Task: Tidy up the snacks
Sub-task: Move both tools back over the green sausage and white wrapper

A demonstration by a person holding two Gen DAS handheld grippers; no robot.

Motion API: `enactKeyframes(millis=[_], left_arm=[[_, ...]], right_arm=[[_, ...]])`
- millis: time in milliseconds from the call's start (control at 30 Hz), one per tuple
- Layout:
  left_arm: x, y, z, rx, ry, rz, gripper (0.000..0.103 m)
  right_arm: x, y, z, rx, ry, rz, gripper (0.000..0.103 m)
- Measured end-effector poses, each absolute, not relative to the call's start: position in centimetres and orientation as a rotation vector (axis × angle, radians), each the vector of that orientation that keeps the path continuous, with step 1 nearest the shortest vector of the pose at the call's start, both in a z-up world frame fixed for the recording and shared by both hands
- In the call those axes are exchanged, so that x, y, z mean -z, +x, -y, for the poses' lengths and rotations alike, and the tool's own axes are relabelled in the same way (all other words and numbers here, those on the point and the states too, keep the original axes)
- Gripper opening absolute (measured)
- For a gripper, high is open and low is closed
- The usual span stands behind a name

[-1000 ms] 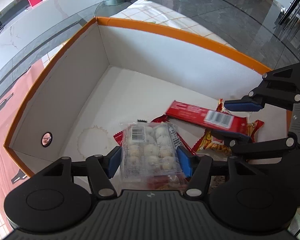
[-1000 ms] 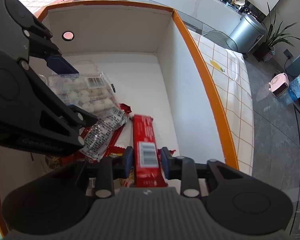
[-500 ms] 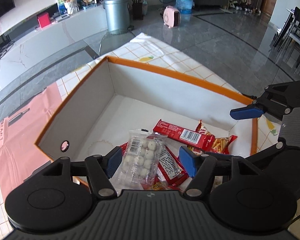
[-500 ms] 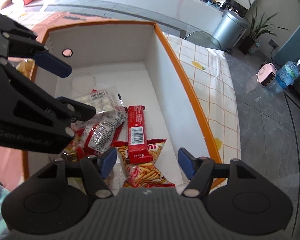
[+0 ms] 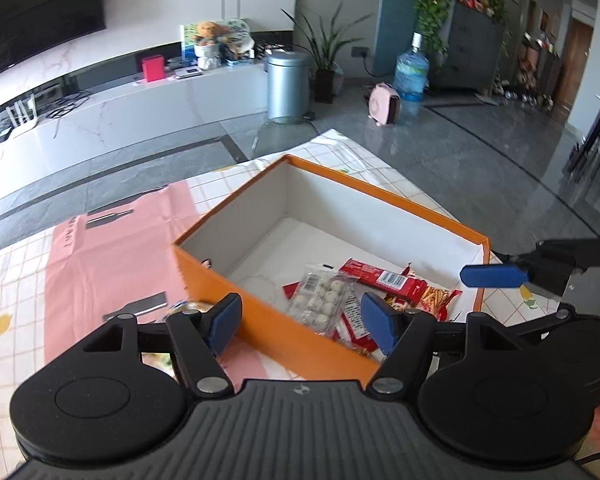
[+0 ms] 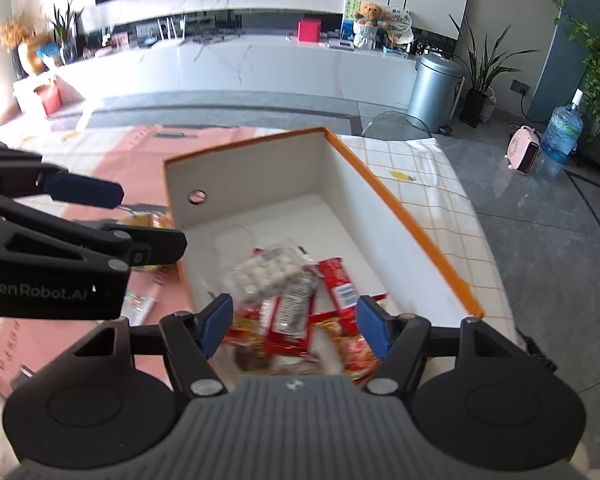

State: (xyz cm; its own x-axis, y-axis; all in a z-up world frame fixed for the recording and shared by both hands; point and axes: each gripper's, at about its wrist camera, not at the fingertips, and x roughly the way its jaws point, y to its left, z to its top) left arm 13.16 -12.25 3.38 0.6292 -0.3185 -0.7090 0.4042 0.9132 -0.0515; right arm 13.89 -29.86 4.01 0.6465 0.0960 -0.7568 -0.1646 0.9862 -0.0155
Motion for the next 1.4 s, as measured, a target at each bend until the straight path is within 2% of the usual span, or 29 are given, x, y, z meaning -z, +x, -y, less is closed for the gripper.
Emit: enactKeyframes(millis=[167, 533, 967, 1000, 1100, 1400], left_arm=[[-3.3, 10.8, 8.7, 0.314, 0.077, -0.751, 0.081], [-0.7, 8.0, 0.6, 0.147, -0.038, -0.797, 0.081], [4.8, 5.6, -6.6, 0.122, -0.169, -0.854, 0.081], [5.1, 5.6, -6.9, 0.119, -0.172, -0.858, 0.082], [6.1, 5.9, -7.7, 0.116, -0.188, -0.868, 0.084], [8.9, 7.7, -9.0, 0.104, -0.2, -0.91, 0.086]], right_arm=[[-3.3, 11.7, 26.9, -0.178, -0.034, -0.829, 0.066], [-0.3, 8.8, 21.1, -0.114, 0.066, -0.799, 0.066], [4.3, 7.5, 15.1, -0.136, -0.003, -0.808, 0.066], [4.6, 7.7, 14.7, -0.14, -0.011, -0.813, 0.067], [5.6, 8.6, 13.8, -0.143, -0.033, -0.827, 0.077], [9.0, 12.3, 12.4, -0.137, -0.074, -0.911, 0.077]])
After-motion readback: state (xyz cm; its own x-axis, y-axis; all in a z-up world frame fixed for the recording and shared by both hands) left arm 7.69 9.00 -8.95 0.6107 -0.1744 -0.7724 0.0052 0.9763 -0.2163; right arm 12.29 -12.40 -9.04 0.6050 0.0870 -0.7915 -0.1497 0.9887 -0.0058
